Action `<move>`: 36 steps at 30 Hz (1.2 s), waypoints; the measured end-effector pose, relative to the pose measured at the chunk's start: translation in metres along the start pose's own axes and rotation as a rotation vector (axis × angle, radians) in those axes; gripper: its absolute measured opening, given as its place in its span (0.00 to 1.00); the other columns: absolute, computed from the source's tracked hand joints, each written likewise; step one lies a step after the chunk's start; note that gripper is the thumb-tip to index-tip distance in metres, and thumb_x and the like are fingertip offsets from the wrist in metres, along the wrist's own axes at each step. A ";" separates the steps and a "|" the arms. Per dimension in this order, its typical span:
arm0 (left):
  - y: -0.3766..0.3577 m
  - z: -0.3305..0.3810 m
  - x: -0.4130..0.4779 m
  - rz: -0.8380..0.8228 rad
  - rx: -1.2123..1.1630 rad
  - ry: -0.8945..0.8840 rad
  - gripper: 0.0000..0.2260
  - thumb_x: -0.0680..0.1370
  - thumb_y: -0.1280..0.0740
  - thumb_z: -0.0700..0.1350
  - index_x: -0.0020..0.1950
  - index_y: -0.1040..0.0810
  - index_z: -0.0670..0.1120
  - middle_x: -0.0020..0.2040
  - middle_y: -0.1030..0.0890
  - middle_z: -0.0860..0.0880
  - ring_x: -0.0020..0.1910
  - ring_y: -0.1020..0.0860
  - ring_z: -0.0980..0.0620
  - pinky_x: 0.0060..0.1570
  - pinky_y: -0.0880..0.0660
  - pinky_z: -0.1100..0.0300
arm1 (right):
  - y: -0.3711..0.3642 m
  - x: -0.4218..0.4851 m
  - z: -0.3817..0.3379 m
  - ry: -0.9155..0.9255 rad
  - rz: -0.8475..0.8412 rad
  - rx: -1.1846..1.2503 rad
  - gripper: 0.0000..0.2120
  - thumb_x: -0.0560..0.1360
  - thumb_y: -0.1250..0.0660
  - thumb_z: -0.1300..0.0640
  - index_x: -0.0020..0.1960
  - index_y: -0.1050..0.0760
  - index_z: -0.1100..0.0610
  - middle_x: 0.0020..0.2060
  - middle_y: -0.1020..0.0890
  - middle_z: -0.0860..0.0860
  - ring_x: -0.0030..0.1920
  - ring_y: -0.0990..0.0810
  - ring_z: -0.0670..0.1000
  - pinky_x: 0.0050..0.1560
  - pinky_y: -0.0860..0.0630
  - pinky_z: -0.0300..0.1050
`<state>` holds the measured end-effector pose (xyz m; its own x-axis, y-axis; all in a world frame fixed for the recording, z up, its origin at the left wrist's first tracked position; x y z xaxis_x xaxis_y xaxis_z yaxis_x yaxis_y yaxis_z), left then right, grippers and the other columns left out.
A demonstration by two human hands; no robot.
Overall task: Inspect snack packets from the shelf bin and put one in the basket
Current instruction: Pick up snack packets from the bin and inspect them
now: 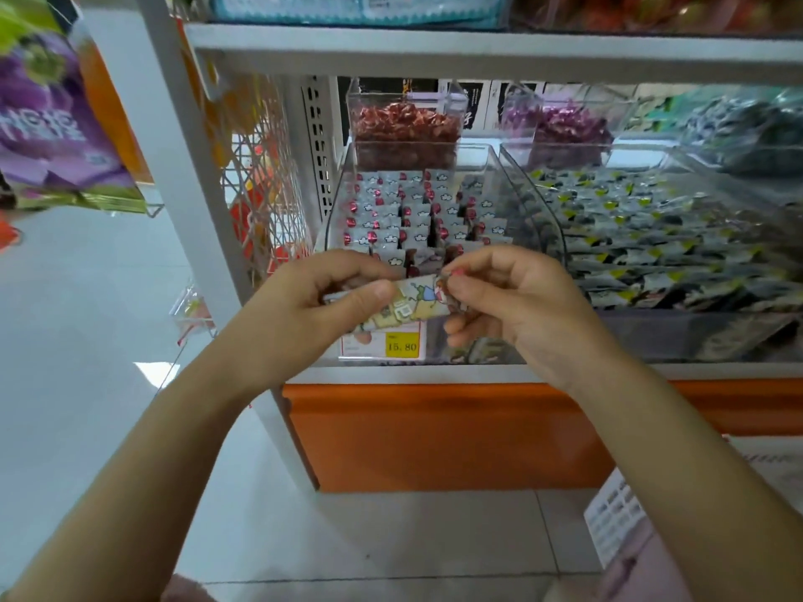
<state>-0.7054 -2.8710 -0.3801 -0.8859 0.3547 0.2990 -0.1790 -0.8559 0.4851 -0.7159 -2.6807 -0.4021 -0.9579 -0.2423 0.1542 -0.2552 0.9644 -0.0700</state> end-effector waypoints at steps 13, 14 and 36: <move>-0.005 -0.020 0.002 0.035 -0.523 0.295 0.18 0.72 0.36 0.47 0.55 0.22 0.36 0.51 0.18 0.38 0.50 0.17 0.48 0.39 0.21 0.67 | 0.025 -0.006 0.011 -0.061 0.046 0.049 0.05 0.68 0.33 0.65 0.44 0.25 0.62 0.34 0.17 0.54 0.38 0.15 0.60 0.31 0.20 0.39; -0.006 -0.020 0.001 0.043 -0.522 0.294 0.17 0.73 0.37 0.48 0.55 0.21 0.38 0.51 0.17 0.40 0.49 0.17 0.48 0.38 0.21 0.67 | 0.025 -0.007 0.011 -0.063 0.045 0.054 0.05 0.68 0.33 0.66 0.44 0.25 0.62 0.35 0.17 0.55 0.39 0.15 0.61 0.32 0.20 0.39; -0.013 -0.023 -0.011 0.046 -0.447 0.351 0.18 0.69 0.34 0.47 0.57 0.22 0.45 0.50 0.16 0.44 0.49 0.17 0.47 0.41 0.21 0.64 | 0.020 -0.015 0.006 0.025 0.056 -0.155 0.07 0.72 0.36 0.70 0.40 0.27 0.59 0.49 0.21 0.61 0.44 0.16 0.57 0.40 0.19 0.45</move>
<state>-0.7034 -2.8724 -0.4088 -0.9726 0.2319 -0.0166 -0.2325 -0.9707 0.0607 -0.7076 -2.6583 -0.4114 -0.9659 -0.1872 0.1788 -0.1767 0.9816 0.0730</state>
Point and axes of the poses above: each hand's wrist, its own x-axis towards the middle knuckle, its own y-axis out of the back of the hand, z = x × y, the point moved 3 cm from there along x, towards the middle knuckle
